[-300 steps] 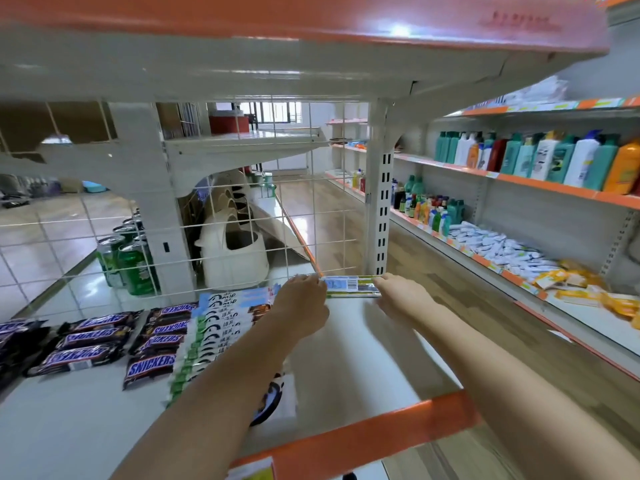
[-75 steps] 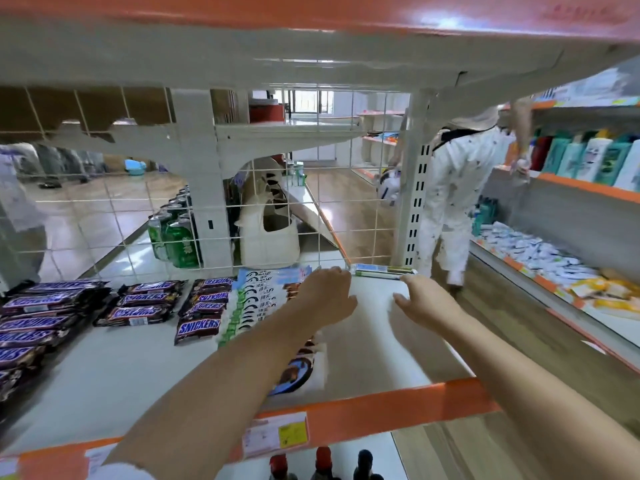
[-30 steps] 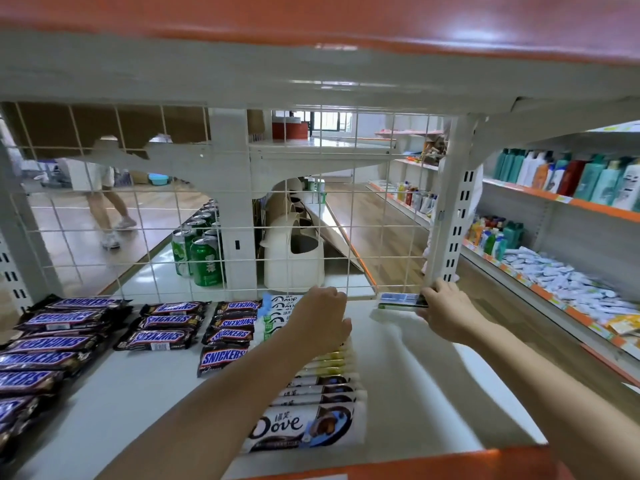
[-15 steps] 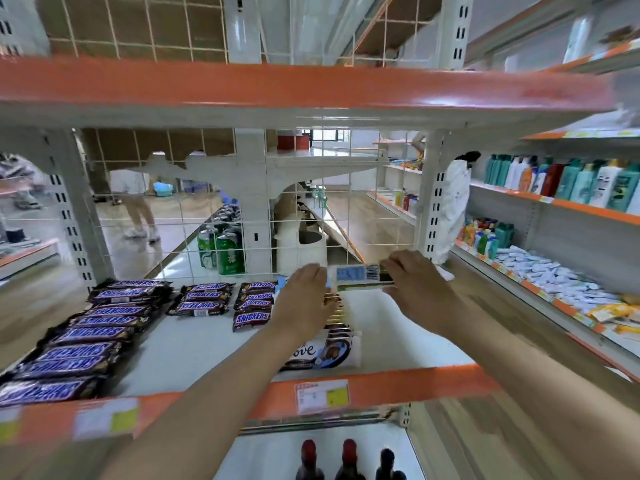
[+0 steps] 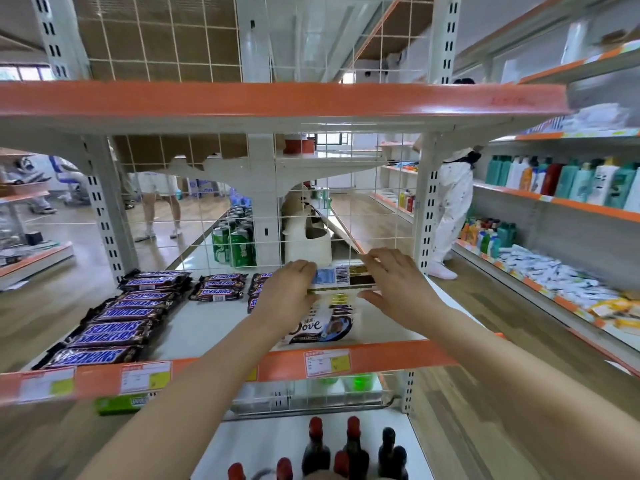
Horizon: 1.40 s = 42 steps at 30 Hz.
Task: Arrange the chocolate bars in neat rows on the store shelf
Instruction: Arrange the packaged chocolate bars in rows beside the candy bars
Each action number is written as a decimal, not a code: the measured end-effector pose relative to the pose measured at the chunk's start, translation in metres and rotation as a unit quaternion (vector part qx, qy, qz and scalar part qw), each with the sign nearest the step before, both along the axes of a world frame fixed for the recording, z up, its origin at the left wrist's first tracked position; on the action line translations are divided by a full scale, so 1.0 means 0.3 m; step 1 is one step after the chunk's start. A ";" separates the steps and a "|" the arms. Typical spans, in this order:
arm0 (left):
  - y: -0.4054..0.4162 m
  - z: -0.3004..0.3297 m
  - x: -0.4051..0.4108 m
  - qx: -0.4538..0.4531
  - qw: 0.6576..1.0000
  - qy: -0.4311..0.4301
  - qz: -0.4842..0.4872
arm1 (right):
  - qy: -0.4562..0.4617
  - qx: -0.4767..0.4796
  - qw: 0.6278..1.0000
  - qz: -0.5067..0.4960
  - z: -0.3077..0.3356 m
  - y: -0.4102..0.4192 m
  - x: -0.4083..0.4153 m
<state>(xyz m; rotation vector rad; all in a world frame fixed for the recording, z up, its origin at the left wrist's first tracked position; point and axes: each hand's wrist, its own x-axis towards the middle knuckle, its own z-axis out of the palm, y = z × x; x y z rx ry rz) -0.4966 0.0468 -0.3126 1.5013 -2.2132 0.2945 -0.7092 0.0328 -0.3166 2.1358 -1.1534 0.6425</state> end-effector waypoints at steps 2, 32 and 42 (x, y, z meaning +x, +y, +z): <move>0.005 0.000 0.017 -0.002 1.000 0.015 -0.003 | -0.016 0.040 0.999 -0.013 0.010 0.001 -0.023; -0.036 -0.092 0.052 -0.025 0.976 0.217 -0.014 | -0.245 0.179 0.952 0.040 0.036 0.055 0.003; -0.002 -0.018 0.033 0.383 0.641 0.664 -0.025 | 0.007 -0.221 0.967 0.129 -0.011 0.030 -0.031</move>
